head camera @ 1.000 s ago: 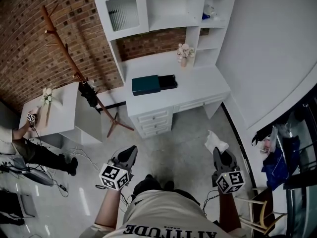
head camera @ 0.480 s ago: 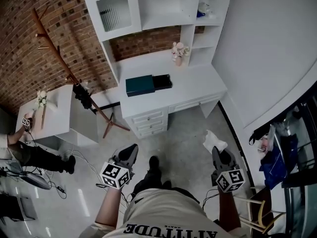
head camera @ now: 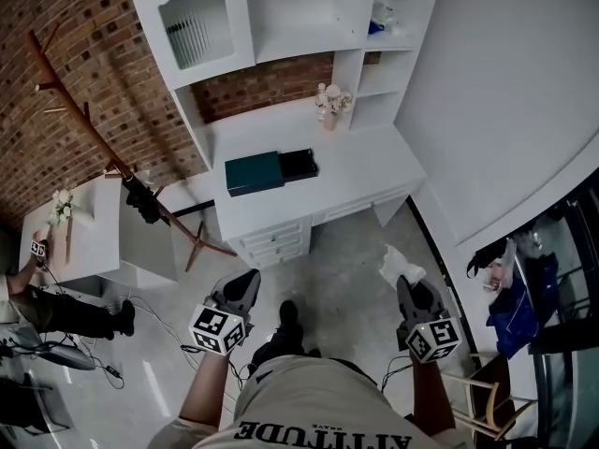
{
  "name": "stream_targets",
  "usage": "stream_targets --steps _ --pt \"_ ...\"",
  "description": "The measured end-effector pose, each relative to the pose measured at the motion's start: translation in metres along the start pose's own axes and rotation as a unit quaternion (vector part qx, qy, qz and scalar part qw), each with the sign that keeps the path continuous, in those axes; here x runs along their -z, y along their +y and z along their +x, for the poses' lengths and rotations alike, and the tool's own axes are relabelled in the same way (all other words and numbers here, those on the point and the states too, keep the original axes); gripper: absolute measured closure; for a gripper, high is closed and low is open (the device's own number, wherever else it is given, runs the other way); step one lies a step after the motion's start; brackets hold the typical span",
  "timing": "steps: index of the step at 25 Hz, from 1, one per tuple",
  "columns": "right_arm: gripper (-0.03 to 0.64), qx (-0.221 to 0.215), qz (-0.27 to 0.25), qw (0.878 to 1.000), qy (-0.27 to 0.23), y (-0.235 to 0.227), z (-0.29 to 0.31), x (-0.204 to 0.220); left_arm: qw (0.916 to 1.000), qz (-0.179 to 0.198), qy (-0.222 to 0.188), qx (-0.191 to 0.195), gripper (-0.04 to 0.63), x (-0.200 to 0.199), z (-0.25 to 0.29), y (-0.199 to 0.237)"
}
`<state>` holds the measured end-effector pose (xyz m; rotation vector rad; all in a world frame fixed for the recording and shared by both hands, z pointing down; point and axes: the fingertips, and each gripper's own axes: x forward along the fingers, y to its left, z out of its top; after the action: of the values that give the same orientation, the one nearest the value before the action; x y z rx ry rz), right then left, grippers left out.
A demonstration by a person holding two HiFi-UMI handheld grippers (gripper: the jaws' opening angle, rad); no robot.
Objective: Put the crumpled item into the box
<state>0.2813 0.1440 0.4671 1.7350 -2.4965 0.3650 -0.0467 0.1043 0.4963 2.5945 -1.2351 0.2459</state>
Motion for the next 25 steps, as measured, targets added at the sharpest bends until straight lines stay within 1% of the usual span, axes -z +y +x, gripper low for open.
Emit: stream_targets --steps 9,14,17,21,25 --pt "0.545 0.014 -0.005 1.000 0.023 -0.005 0.079 -0.012 0.9996 0.005 0.017 0.020 0.569 -0.018 0.060 0.070" --pt "0.545 0.025 -0.005 0.999 0.030 0.000 0.126 -0.017 0.9987 0.022 0.024 0.039 0.569 -0.027 0.090 0.113" --pt "0.545 0.025 -0.002 0.999 0.032 0.007 0.153 -0.020 0.9983 0.025 0.022 0.049 0.569 -0.032 0.104 0.137" --pt "0.545 0.025 -0.008 0.999 0.038 0.017 0.180 -0.026 0.9979 0.023 0.023 0.057 0.569 -0.037 0.117 0.161" --pt "0.545 0.023 -0.013 0.999 0.045 0.021 0.197 -0.028 0.9979 0.019 0.019 0.058 0.569 -0.042 0.124 0.176"
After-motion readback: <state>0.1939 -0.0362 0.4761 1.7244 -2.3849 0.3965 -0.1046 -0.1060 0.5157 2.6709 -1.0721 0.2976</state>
